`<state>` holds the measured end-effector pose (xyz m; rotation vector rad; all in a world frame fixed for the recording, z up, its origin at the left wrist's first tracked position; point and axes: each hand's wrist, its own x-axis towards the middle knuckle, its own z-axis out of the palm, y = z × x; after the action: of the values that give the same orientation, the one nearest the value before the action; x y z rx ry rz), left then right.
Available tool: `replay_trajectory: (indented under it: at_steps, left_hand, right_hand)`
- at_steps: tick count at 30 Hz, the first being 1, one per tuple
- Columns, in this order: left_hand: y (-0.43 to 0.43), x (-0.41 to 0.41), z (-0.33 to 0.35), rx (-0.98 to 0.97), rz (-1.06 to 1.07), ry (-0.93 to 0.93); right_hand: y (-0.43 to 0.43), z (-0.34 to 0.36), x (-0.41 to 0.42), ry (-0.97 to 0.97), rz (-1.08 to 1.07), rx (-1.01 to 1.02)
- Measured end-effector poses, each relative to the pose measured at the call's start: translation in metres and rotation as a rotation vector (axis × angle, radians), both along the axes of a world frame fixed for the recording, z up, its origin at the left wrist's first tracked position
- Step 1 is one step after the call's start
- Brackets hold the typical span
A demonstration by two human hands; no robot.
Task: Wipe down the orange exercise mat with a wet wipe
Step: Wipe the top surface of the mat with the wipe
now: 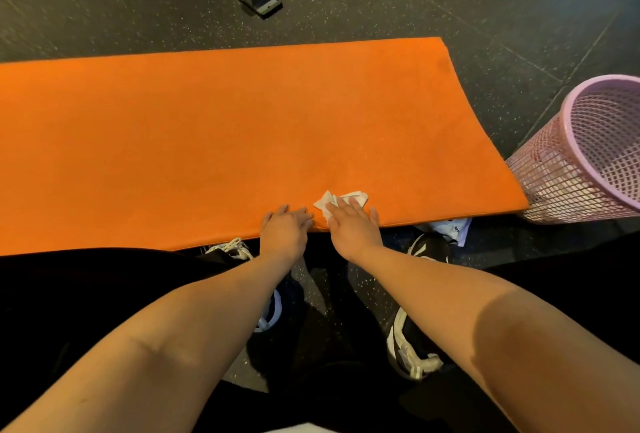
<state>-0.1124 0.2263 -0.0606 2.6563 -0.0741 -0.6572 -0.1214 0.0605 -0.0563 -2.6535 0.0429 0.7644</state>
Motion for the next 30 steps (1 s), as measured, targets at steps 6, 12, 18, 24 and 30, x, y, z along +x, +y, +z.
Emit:
replay_trajectory:
  at_steps: [6, 12, 18, 24, 30]
  left_hand:
    - [-0.013, 0.000, 0.006, -0.029, 0.017, -0.029]
    - [-0.021, -0.014, 0.008, -0.034, -0.016, -0.033]
    - [-0.020, -0.014, 0.008, -0.004, -0.074, 0.001]
    - [-0.018, -0.015, 0.007, 0.053, -0.076, 0.039]
    - [-0.016, 0.003, 0.005, 0.085, -0.047, 0.045]
  right_hand:
    - [-0.004, 0.007, 0.001, -0.076, -0.180, 0.045]
    - [-0.001, 0.011, -0.015, -0.053, -0.112, -0.001]
    - [0.009, 0.010, -0.017, -0.054, 0.101, 0.012]
    - [0.004, 0.007, -0.004, 0.034, -0.068, -0.176]
    - [0.007, -0.001, 0.004, -0.033, 0.294, -0.078]
